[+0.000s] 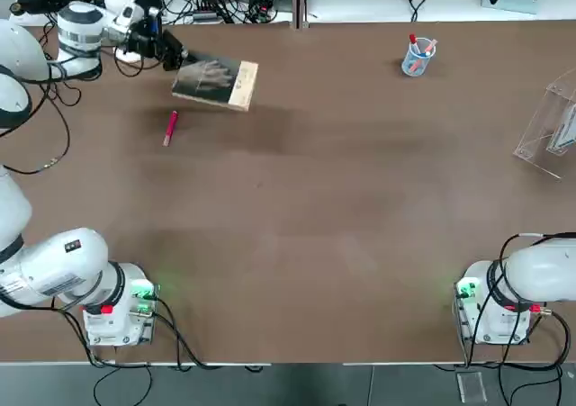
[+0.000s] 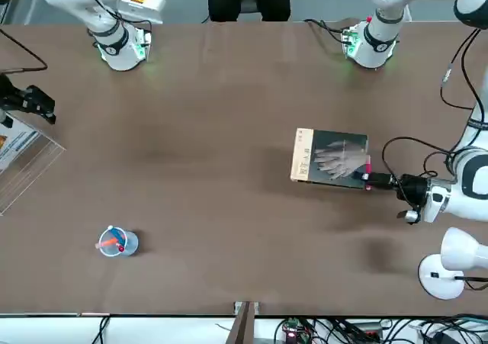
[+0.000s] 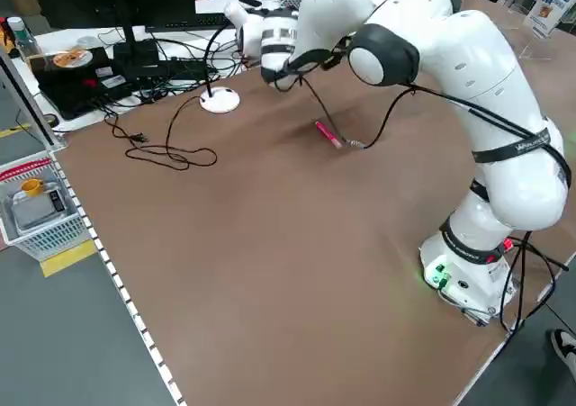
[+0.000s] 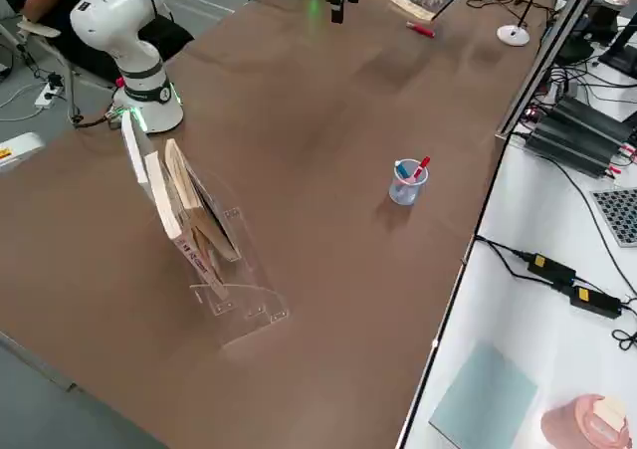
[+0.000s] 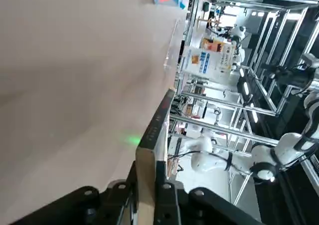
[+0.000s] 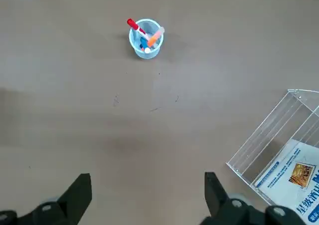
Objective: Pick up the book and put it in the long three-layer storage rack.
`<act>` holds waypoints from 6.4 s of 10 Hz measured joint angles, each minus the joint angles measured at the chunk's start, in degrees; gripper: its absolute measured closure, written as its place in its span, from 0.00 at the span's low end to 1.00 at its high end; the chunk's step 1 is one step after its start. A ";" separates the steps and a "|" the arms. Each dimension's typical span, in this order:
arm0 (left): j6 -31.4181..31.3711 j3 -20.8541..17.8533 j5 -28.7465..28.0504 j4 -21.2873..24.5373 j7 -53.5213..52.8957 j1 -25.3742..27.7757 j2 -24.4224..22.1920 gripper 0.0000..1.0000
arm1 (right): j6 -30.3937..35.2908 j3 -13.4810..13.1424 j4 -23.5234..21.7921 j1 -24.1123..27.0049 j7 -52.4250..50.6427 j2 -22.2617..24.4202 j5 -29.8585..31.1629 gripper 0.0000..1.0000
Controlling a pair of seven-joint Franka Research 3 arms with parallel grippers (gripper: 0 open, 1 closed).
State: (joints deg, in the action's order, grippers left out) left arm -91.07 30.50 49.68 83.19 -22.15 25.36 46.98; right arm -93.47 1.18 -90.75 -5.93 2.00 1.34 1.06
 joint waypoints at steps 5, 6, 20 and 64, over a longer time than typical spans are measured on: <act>-8.60 8.41 0.17 -0.58 4.13 -0.26 -1.00 1.00 | -1.74 0.09 -0.03 -0.59 0.00 -1.71 -0.05 0.00; -9.95 9.58 0.19 -0.57 4.26 -0.41 -1.00 1.00 | -2.45 0.09 -0.03 -0.76 0.00 -1.87 -0.06 0.00; -27.34 12.05 15.00 0.14 4.31 -16.13 -0.83 1.00 | -16.78 -0.23 -0.21 -0.48 0.03 -12.25 -10.58 0.00; -49.30 11.54 26.08 -4.10 4.32 -31.82 1.09 1.00 | 6.68 -0.25 -10.33 12.43 -17.38 -30.33 -78.25 0.00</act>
State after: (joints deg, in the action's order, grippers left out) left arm -140.38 42.04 75.76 79.08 -17.83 -6.46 48.08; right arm -86.80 0.93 -101.08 6.50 -15.38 -28.98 -77.18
